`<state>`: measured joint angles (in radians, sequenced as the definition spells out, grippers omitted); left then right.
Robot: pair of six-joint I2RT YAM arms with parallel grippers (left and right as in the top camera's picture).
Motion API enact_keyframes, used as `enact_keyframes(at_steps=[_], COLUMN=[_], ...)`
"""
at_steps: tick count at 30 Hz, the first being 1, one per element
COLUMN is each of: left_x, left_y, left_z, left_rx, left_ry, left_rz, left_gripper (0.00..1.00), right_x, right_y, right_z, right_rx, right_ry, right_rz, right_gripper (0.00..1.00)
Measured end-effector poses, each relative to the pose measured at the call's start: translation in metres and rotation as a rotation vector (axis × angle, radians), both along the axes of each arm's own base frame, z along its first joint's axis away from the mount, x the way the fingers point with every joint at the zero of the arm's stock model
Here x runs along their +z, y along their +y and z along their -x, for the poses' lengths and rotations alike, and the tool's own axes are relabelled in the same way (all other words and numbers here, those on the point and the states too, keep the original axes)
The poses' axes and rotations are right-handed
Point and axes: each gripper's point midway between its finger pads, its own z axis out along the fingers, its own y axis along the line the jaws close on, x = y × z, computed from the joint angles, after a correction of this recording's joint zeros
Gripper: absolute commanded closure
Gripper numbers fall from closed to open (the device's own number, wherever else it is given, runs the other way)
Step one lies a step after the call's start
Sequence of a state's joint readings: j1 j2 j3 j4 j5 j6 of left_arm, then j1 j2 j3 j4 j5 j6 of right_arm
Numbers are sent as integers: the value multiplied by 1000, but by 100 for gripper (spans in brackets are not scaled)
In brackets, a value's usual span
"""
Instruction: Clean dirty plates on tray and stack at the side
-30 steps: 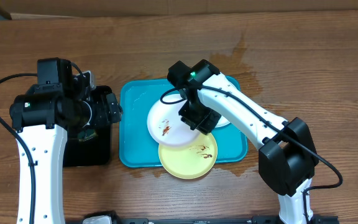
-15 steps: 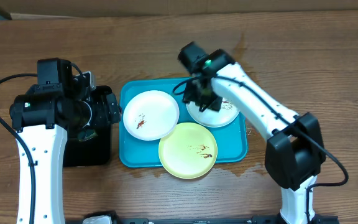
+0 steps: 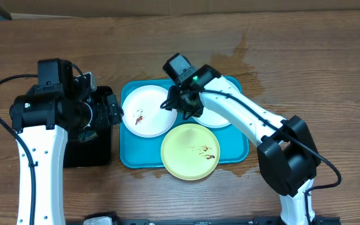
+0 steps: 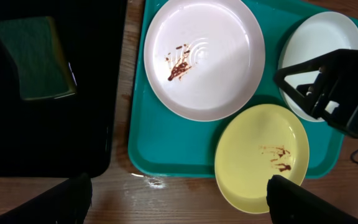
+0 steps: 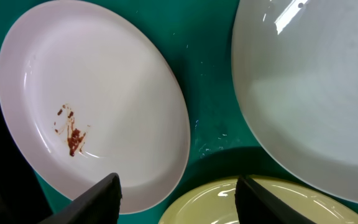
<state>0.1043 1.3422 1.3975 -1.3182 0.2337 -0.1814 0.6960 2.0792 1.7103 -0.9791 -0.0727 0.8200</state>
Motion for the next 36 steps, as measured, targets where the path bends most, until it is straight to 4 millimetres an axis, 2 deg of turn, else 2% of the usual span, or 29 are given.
enact_keyframes(at_steps=[8,14,18,20,24,27,29,30,33,36], left_x=[0,-1,-1,-1,-3,-5,-14,-26,-44,-77], left_y=[0,1,4,5,14,26,39,46,52,60], left_z=[1,1,1,1,1,0,-2,-1,-8,-8], left_rx=[0,2,7,10,49,126,201,244,276,298], left_ry=[3,5,7,7,15,20,29,45,48,150], left_rz=[0,-7,-22,-31,-72,-121,-169,-200,-223,-243], left_gripper=[9,9,9,7,5,0,0,0,0,0], right_x=[-11,-39,-51,-56,-62,-65,-66,-66,-66,-66], right_y=[6,8,19,22,26,22,21,20,20,20], right_z=[-11,-10,-13,-13,-11,-10,-9,-9,-9,-9], right_rx=[-27,-38,-29,-23,-18,-18,-21,-21,-22,-21], right_ry=[-55,-79,-138,-160,-182,-180,-178,-176,-177,-177], right_rz=[-21,-43,-81,-96,-110,-93,-86,-84,-82,-81], right_gripper=[52,54,59,64,83,88,88,88,88,88])
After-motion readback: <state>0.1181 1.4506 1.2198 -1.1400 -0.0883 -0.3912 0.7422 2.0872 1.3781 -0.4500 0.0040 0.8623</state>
